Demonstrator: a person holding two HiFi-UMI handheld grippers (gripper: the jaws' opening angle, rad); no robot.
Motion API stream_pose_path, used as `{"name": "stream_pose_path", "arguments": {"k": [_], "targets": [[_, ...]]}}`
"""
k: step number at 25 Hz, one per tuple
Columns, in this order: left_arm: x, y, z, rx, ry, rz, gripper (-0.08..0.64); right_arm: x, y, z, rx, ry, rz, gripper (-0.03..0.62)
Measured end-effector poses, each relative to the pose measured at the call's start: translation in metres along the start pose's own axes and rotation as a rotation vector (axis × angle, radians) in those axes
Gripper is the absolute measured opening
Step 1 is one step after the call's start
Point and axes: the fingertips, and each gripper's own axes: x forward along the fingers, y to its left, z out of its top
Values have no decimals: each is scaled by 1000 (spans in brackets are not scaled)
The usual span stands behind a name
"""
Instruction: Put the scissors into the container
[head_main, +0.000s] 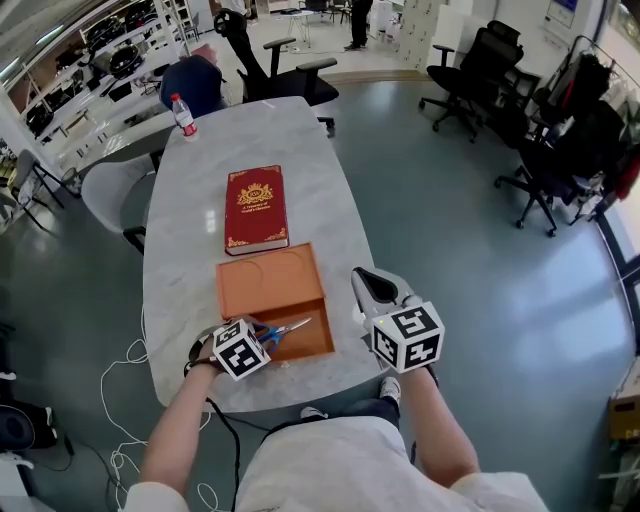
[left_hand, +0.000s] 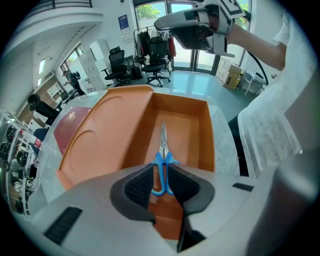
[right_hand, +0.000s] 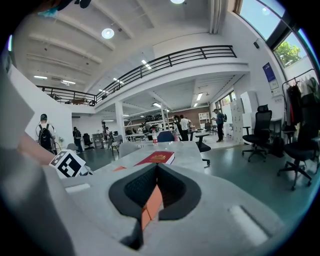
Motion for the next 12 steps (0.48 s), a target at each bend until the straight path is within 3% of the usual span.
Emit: {"name": "stream_pose_path", "arguments": {"k": [6, 12], "targets": [[-12, 3, 6, -65, -41, 32, 84, 1, 2, 1, -14, 14, 30, 5], [-33, 8, 12, -178, -108, 105, 81, 0, 5, 4, -40, 29, 76, 5]]}}
